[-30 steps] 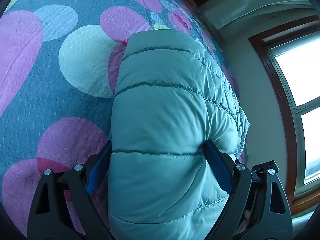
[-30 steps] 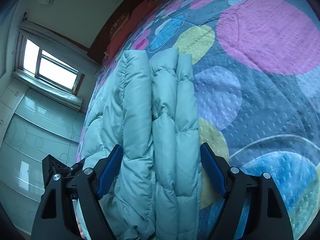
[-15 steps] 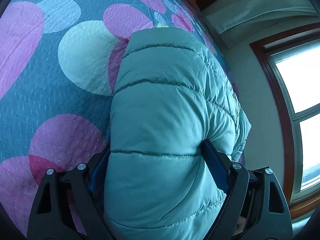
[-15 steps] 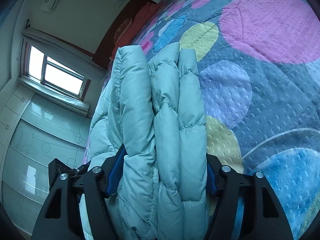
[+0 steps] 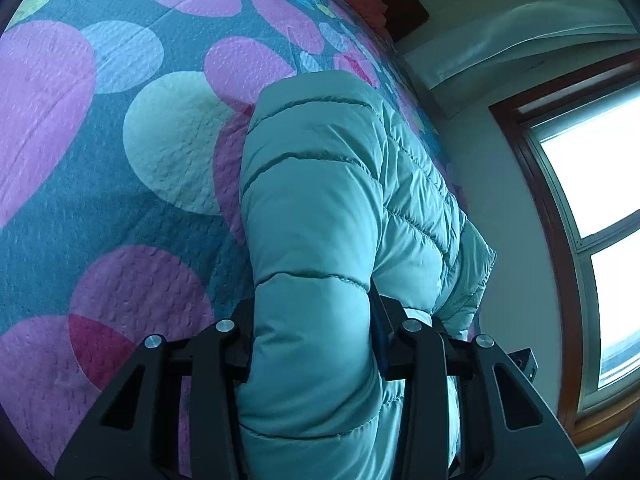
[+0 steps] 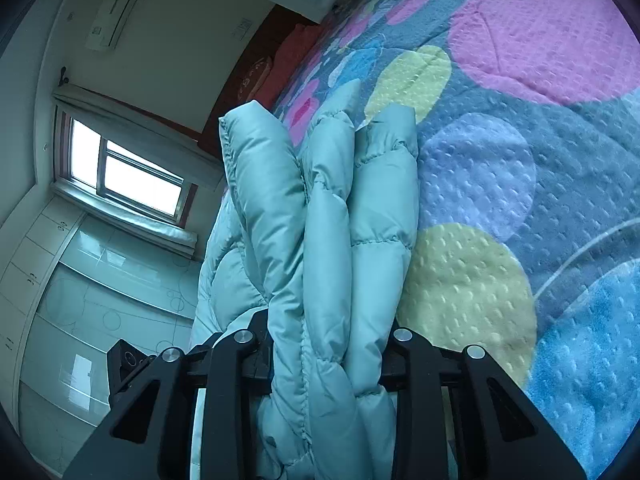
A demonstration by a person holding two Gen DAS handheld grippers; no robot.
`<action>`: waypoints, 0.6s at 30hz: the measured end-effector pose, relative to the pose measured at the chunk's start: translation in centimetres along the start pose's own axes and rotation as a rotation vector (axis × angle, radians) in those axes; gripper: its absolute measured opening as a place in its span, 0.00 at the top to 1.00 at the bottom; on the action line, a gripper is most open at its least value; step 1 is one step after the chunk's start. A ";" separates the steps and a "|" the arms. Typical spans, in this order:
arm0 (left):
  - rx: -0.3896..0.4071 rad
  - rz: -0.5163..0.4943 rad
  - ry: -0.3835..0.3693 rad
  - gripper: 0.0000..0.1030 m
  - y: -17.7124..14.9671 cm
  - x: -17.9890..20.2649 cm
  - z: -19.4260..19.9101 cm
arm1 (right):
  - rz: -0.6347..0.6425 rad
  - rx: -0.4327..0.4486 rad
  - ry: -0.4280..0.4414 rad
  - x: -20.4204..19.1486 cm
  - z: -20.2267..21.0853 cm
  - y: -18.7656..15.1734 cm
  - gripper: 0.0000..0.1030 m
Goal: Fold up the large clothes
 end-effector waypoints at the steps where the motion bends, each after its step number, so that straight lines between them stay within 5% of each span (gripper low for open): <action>1: 0.006 -0.001 -0.001 0.64 0.2 0.0 0.4 | 0.008 0.003 0.003 -0.4 -0.1 0.0 0.72; 18: 0.175 0.052 0.056 0.66 6.4 -5.9 8.5 | 0.106 -0.105 0.102 -8.1 -10.8 2.1 0.74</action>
Point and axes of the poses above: each gripper's, at about its wrist camera, not at the fingertips, and z roughly against the way its jaws point, x to its right, y to its top, the point moved 10 cm from there along -z, roughly the way its jaws point, and after that the axes turned 15 degrees about -x, right-handed, at the moved point
